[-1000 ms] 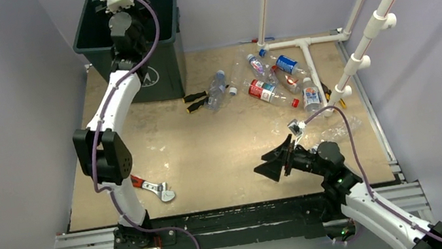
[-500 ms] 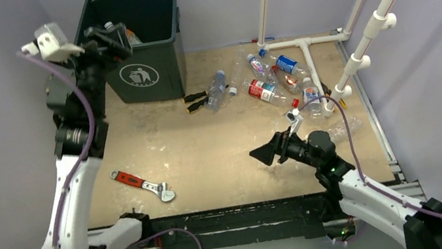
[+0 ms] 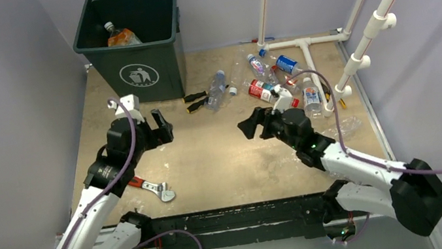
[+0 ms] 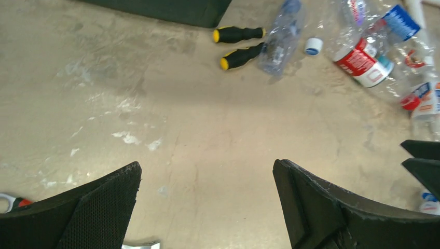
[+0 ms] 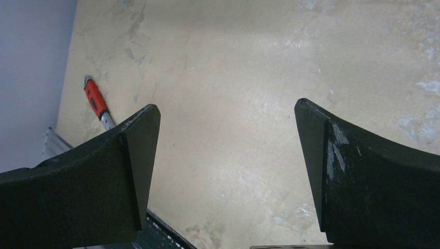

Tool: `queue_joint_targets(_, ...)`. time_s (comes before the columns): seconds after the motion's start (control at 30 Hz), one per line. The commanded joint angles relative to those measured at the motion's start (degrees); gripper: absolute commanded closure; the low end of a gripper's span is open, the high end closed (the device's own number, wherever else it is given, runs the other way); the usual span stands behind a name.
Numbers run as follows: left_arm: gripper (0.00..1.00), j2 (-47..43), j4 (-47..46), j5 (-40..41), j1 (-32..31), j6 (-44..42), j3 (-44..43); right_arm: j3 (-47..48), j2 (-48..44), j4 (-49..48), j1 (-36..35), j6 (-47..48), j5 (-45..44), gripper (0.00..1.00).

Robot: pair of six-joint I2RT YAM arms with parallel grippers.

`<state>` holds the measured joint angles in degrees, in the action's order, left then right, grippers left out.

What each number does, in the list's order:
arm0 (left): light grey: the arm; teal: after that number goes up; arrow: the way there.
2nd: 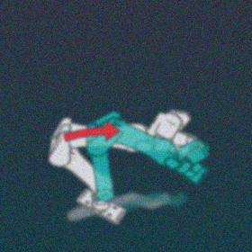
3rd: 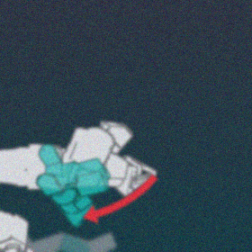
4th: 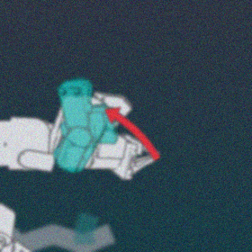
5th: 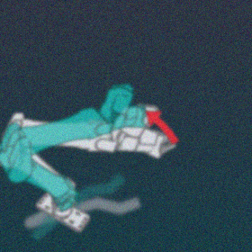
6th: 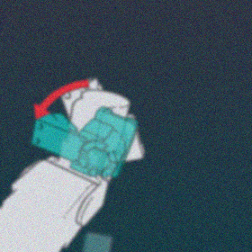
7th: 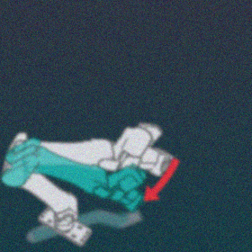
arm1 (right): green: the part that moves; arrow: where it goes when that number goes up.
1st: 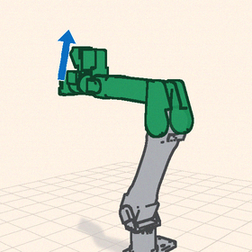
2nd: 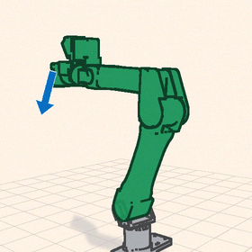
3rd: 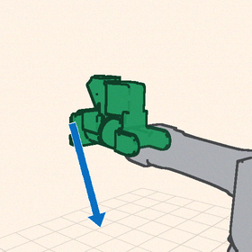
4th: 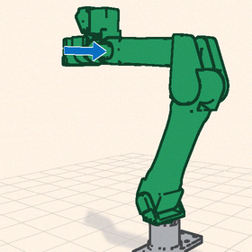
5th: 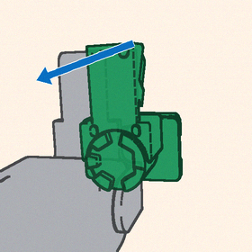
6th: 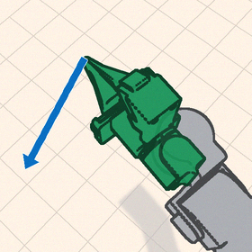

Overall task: Put the plastic bottles in the bin
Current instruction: Place the plastic bottle in the trash bin, then pick up the plastic bottle at the center of the board.

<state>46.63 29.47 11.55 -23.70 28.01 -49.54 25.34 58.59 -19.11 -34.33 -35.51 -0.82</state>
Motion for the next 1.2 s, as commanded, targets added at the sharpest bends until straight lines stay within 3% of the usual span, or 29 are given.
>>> queue_joint_targets(0.0,0.01,-2.6,-0.9,4.9,-0.1,0.7,3.2,8.8,6.5,6.2,-5.3,1.2,-17.4,0.01)
queue_joint_targets(0.27,0.01,-7.8,-4.4,-1.7,-0.1,5.7,9.3,21.8,17.0,21.3,-6.2,-0.6,-33.7,0.01)
queue_joint_targets(0.57,0.01,-14.7,-6.0,-5.0,-0.1,9.5,14.4,24.0,13.4,35.0,-5.1,-4.8,-43.0,0.01)
queue_joint_targets(0.73,0.01,-16.2,-6.5,-4.6,-0.2,10.8,15.5,23.0,12.7,40.0,2.2,-7.4,-41.5,0.01)
queue_joint_targets(0.9,0.01,-16.1,-6.6,-4.2,-0.2,11.3,15.7,20.3,8.7,43.9,3.6,-12.3,-45.9,0.01)
queue_joint_targets(1.03,0.01,-15.4,-7.9,-4.0,-0.2,14.3,16.7,16.7,3.5,42.3,10.8,-13.5,-39.0,0.01)
queue_joint_targets(1.17,0.01,-14.3,-13.8,-8.8,-0.2,18.0,21.0,14.8,0.0,45.5,13.7,-15.8,-39.5,0.01)
